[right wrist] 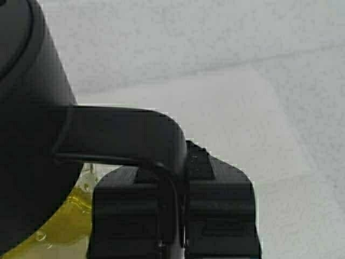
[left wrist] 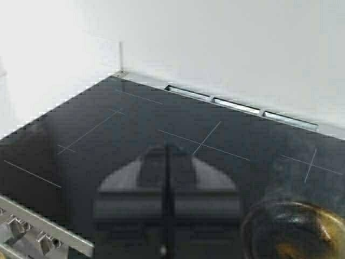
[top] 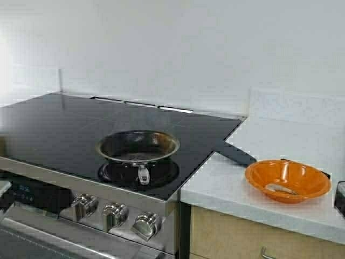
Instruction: Add oil to the pan and cook the shrimp and serve it
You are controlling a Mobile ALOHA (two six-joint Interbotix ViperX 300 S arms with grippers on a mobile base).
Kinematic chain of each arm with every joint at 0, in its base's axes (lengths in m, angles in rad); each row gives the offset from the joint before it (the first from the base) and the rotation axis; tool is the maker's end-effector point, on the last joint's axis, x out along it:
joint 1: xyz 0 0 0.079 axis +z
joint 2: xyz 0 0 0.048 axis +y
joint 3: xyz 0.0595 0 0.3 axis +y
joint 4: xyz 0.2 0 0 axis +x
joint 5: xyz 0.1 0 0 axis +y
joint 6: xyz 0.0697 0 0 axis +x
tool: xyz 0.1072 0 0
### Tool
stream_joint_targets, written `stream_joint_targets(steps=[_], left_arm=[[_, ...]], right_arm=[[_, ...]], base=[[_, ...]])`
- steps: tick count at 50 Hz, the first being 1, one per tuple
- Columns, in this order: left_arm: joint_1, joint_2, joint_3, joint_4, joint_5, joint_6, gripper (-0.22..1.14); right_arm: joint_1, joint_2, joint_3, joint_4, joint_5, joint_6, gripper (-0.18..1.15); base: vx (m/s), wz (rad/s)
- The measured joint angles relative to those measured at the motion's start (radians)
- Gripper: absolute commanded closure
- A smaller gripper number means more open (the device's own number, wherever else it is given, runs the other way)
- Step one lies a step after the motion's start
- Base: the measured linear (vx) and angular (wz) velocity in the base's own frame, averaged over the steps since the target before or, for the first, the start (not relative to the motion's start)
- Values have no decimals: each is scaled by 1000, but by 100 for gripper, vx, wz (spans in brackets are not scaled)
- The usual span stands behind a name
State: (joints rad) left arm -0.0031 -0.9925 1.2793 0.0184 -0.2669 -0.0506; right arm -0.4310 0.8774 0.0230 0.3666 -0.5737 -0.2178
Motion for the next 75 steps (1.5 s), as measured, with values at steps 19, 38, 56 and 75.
stream_joint_targets(steps=[19, 38, 56, 75], left_arm=[[0, 2, 0, 0, -2, 0, 89], [0, 2, 0, 0, 0, 0, 89], [0, 3, 2, 0, 0, 0, 89], [0, 2, 2, 2, 0, 0, 89]], right_arm=[[-2, 69, -41, 3, -81, 0, 88], [-9, 75, -104, 5, 92, 11, 18], [-8, 75, -126, 8, 166, 12, 11], [-11, 74, -63, 11, 172, 12, 11]], base=[[0, 0], [0, 0], [0, 0], [0, 0]])
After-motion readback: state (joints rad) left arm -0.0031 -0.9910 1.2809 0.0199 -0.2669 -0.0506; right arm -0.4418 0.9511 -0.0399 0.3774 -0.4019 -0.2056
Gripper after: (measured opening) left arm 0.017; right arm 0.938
